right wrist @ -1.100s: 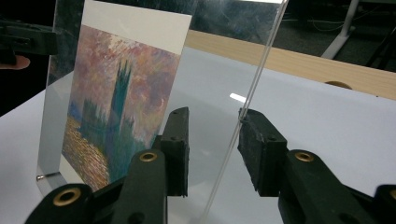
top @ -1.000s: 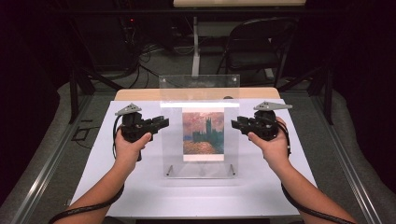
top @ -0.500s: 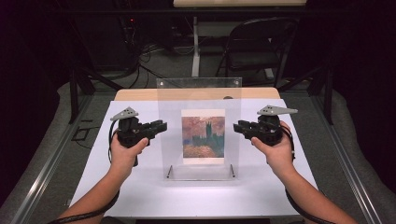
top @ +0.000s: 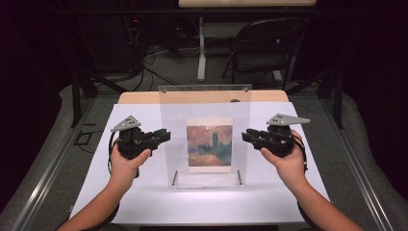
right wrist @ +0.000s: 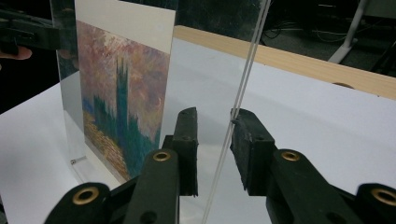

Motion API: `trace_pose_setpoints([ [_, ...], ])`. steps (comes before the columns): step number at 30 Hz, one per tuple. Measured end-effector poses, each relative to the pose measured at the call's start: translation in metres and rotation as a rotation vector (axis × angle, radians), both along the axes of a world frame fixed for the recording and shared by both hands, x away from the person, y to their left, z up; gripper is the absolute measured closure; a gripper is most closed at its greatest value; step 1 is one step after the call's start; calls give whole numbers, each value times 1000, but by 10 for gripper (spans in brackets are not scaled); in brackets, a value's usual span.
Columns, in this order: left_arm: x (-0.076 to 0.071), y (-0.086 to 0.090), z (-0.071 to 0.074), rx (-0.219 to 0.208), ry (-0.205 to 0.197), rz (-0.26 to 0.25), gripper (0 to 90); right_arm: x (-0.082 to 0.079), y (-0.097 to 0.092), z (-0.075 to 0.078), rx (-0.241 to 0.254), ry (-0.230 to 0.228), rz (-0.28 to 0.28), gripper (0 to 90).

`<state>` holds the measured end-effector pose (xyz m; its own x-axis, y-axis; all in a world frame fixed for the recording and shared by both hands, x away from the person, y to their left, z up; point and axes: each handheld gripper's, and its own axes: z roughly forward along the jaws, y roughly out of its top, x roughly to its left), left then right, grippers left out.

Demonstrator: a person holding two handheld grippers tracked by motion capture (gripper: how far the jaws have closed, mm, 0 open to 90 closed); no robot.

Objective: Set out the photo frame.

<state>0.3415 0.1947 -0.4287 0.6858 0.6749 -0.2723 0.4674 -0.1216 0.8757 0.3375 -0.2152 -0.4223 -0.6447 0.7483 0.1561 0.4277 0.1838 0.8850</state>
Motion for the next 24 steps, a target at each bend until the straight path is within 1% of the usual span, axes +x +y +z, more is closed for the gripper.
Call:
trace_pose_setpoints([
  [2,-5,1,-1,-7,-9,-5,731,-5,-1,0,8,0,7,724],
  [5,-9,1,-1,-4,-16,-11,730,-9,-2,-1,18,-1,9,725],
  [8,-17,2,-2,-6,-28,-17,730,-15,-4,-2,31,-5,21,727],
  [9,-19,2,-2,-7,-30,-20,730,-17,-4,-2,43,-4,21,727],
  [11,-21,2,-2,-8,-35,-20,730,-19,-4,-3,45,-5,25,727],
  [13,-25,2,-3,0,-45,-25,730,-23,-5,-3,49,-4,30,727],
  [14,-30,1,-3,7,-57,-21,728,-27,-4,-4,54,-12,29,727],
  [15,-30,1,-3,7,-57,-21,728,-29,-5,-4,48,-18,33,726],
  [16,-33,2,-3,13,-59,-28,727,-31,-5,-5,43,-23,34,726],
  [19,-37,2,-3,12,-61,-33,727,-35,-5,-5,42,-27,36,726],
  [20,-39,2,-4,13,-65,-34,725,-39,-5,-6,44,-35,37,726],
  [24,-46,3,-5,15,-82,-36,724,-44,-5,-7,51,-41,43,725],
])
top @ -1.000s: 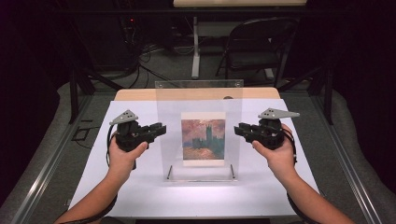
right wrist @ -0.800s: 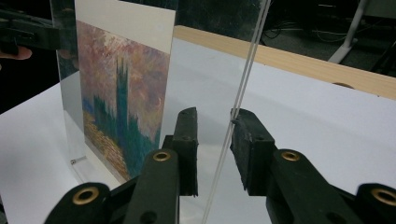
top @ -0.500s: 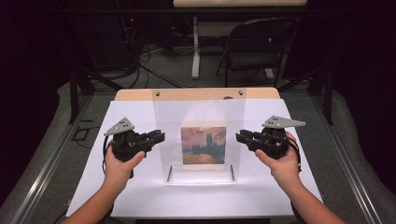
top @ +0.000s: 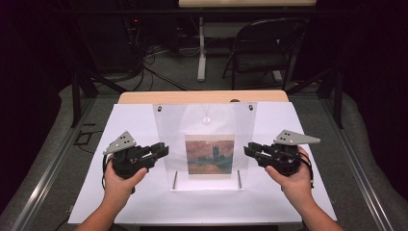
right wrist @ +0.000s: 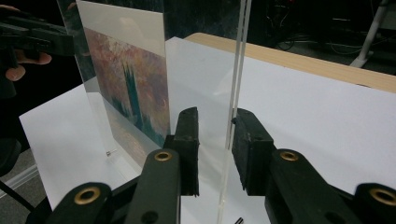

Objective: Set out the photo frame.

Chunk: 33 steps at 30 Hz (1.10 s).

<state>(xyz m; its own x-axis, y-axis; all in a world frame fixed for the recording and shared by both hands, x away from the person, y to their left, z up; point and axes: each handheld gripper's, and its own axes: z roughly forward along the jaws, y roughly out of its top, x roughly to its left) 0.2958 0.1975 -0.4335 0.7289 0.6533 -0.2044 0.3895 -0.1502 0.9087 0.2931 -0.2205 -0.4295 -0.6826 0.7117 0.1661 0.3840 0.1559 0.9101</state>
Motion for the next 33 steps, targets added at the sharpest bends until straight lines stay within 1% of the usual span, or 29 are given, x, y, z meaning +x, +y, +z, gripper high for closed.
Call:
trace_pose_setpoints([
  [6,0,0,0,0,-2,2,723,0,0,-1,10,-5,0,724],
  [8,1,-1,0,3,3,5,723,1,0,-1,7,4,0,723],
  [13,1,0,1,0,11,3,721,1,0,0,3,2,6,721],
  [20,0,0,2,9,14,2,719,1,0,1,-4,8,10,713],
  [22,0,0,3,12,17,1,717,1,0,2,-2,11,12,698],
  [25,0,0,4,13,17,4,677,2,0,2,-7,7,17,667],
  [26,0,0,4,14,16,-3,667,3,0,2,-9,6,18,643],
  [27,-1,1,5,16,14,2,653,3,0,2,-11,8,17,629],
  [30,-2,3,6,14,14,10,582,2,-1,3,-4,11,20,607],
  [31,-2,5,6,13,15,23,557,2,-1,4,-2,0,16,551],
  [33,-2,8,6,8,13,32,510,2,-2,4,3,-4,11,493],
])
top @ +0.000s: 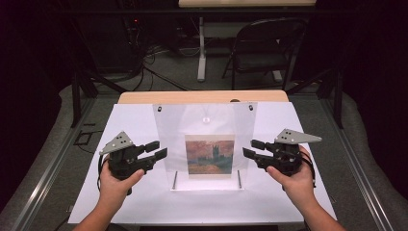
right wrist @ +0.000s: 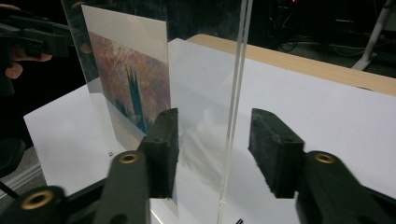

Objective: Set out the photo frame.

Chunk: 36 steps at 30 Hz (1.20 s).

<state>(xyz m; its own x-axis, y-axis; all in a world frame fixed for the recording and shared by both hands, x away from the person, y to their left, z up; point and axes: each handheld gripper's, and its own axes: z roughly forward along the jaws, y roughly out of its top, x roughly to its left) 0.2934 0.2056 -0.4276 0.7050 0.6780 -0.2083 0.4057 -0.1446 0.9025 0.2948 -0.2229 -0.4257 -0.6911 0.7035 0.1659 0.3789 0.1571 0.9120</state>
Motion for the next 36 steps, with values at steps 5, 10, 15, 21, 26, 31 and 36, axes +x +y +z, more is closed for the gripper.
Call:
trace_pose_setpoints([
  [5,-3,7,1,27,-36,51,399,-1,-6,-2,-2,-12,-29,395],
  [10,-8,19,4,36,-53,78,375,-5,-17,0,-19,-42,-60,377],
  [15,-12,38,-1,44,-45,143,376,-16,-35,2,-32,-68,-119,374],
  [21,-17,58,-23,35,-13,236,378,-25,-56,-11,-49,-75,-208,374],
  [26,-21,66,-40,16,-9,285,378,-28,-62,-29,-53,-48,-237,374],
  [31,-21,72,-65,17,24,330,379,-31,-61,-56,-70,-17,-262,375],
  [36,-17,71,-79,10,38,344,379,-30,-55,-73,-75,-15,-261,375],
])
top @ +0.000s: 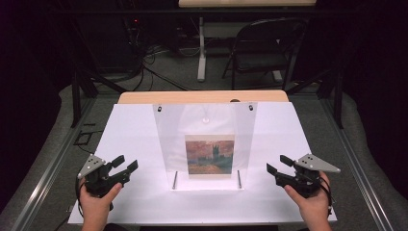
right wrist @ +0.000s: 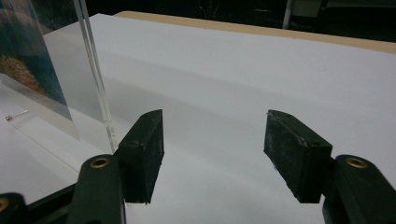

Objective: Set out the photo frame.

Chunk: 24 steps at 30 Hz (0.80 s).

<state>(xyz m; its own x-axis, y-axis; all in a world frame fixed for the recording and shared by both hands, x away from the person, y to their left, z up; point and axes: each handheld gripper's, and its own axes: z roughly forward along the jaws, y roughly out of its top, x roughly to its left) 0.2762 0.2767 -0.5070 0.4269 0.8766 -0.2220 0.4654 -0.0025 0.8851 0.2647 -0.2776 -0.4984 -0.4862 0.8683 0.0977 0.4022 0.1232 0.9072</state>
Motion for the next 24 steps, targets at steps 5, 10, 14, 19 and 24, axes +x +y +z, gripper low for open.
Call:
trace_pose_setpoints([
  [5,4,-7,-13,52,0,-21,378,2,6,-16,-45,11,4,375],
  [10,5,-11,-21,102,13,-37,379,5,10,-28,-59,37,22,375],
  [14,7,-17,-27,118,40,-66,383,7,16,-36,-76,79,54,375],
  [19,7,-18,-30,127,48,-80,383,8,16,-39,-77,98,65,375],
  [24,10,-19,-34,139,88,-95,383,11,10,-43,-41,133,59,379],
])
